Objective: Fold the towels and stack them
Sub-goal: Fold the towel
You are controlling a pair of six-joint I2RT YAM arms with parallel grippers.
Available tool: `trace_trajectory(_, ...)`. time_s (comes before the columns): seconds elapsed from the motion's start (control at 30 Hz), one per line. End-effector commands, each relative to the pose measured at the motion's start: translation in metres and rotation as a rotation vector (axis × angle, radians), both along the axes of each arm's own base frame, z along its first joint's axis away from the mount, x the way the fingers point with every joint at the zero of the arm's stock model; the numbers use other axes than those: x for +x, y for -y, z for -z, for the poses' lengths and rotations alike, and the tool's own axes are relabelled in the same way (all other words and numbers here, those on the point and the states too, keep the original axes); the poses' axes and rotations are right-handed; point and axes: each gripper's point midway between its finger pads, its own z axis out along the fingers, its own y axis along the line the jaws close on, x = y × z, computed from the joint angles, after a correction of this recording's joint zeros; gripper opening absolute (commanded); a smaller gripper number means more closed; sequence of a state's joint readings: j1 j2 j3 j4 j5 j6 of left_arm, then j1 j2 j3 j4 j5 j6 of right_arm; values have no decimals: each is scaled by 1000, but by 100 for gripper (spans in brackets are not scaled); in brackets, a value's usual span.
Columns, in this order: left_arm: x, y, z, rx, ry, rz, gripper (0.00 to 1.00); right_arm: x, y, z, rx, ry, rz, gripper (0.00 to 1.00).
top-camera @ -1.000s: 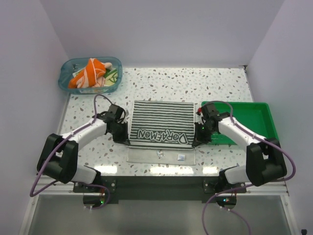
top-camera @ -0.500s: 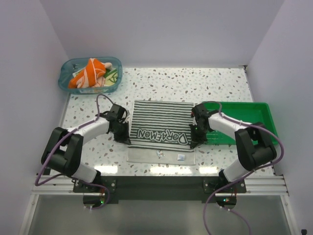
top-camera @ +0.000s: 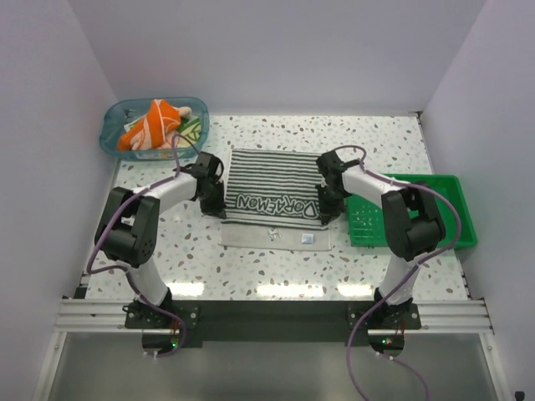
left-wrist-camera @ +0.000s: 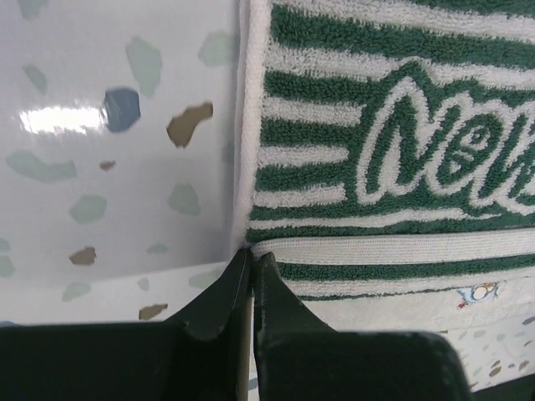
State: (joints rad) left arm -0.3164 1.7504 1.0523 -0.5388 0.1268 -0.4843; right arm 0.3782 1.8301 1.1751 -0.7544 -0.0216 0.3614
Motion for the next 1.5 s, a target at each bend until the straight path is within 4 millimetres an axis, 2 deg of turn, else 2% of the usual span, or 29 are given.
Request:
trace_trajectory(0.0, 31, -20, 5, 109, 75, -22, 0, 50, 22, 2, -111, 151, 16, 0)
trace_trajectory(0.07, 35, -18, -1, 100, 85, -22, 0, 63, 21, -10, -106, 186, 8, 0)
trace_trajectory(0.2, 39, -24, -21, 124, 130, -34, 0, 68, 20, -40, -90, 234, -15, 0)
trace_trajectory(0.4, 60, -25, -69, 130, 239, -43, 0, 66, 26, -73, -102, 288, -28, 0)
trace_trajectory(0.5, 66, -26, -96, 131, 291, -49, 0, 69, 30, -97, -114, 337, -23, 0)
trace_trajectory(0.57, 64, -27, -111, 129, 312, -49, 0, 71, 31, -117, -106, 384, -18, 0)
trace_trajectory(0.67, 60, -29, -132, 121, 347, -53, 0, 66, 31, -136, -90, 413, -18, 0)
trace_trajectory(0.77, 47, -30, -143, 100, 353, -52, 0, 52, 31, -144, -66, 406, -18, 0)
trace_trajectory(0.87, 32, -27, -142, 65, 345, -47, 0, 34, 28, -139, -22, 385, -8, 0)
trace_trajectory(0.93, 22, -26, -132, 55, 324, -45, 0, 26, 27, -133, -5, 373, 0, 0)
trace_trajectory(0.97, 18, -26, -130, 49, 321, -38, 0, 17, 28, -122, 2, 343, 6, 0)
trace_trajectory(1.03, 8, -28, -115, 59, 289, -34, 0, 11, 27, -116, 16, 338, 14, 0)
trace_trajectory(1.13, 0, -28, -93, 61, 253, -30, 0, -3, 29, -92, 19, 295, 25, 0)
trace_trajectory(1.47, -18, -22, -28, 74, 159, 1, 0, -1, 30, -37, -9, 245, 39, 0)
